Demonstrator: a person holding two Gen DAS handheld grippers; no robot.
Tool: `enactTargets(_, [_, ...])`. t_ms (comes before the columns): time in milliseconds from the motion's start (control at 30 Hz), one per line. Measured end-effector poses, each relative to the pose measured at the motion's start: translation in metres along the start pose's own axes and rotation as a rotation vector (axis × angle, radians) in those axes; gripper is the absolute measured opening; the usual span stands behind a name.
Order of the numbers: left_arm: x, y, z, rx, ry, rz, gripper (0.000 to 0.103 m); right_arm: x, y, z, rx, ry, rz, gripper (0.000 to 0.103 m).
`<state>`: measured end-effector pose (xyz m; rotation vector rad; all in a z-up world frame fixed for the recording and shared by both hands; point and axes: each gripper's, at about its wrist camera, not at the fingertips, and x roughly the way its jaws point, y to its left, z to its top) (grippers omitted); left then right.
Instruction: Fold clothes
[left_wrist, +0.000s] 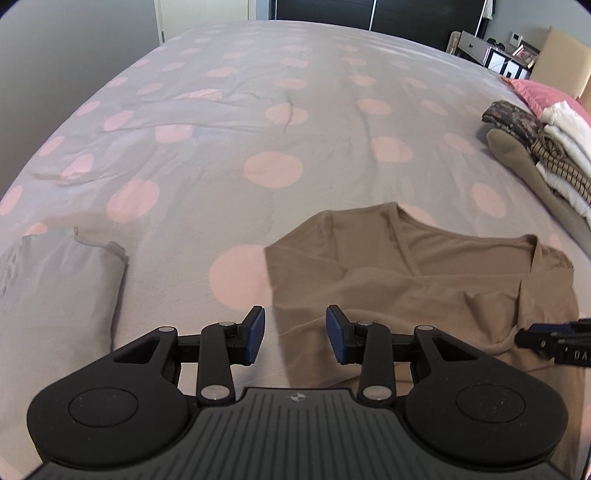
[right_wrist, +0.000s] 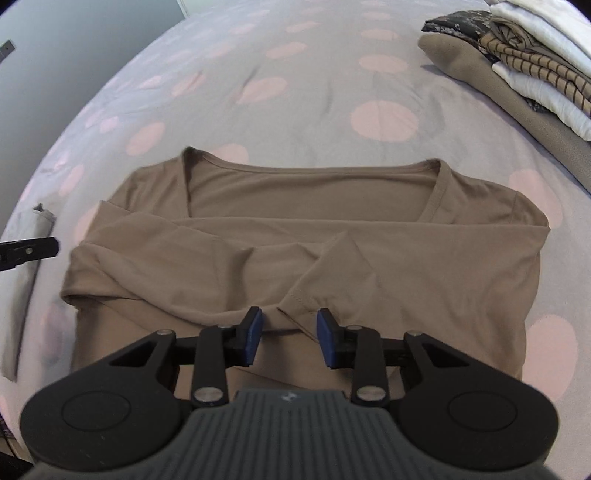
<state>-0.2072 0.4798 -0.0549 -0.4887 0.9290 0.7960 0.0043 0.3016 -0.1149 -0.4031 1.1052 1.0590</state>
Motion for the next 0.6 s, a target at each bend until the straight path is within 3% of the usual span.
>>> enactTargets(67, [0.001, 0.003, -0.005, 0.015, 0.007, -0.006, 0.034, -0.001, -0.006, 0.001, 0.018, -0.001, -0.008, 0.004])
enactTargets(300, [0.005, -0.002, -0.022, 0.096, 0.014, -0.025, 0.039, -0.038, -0.041, 0.008, 0.143, -0.068, 0.038, 0.0])
enactTargets(500, [0.008, -0.012, -0.028, 0.162, 0.017, -0.016, 0.039, -0.064, -0.073, 0.012, 0.243, -0.146, 0.006, 0.001])
enactTargets(600, [0.008, -0.013, -0.027, 0.15, 0.012, -0.02, 0.04, -0.06, -0.071, 0.011, 0.232, -0.137, 0.012, 0.013])
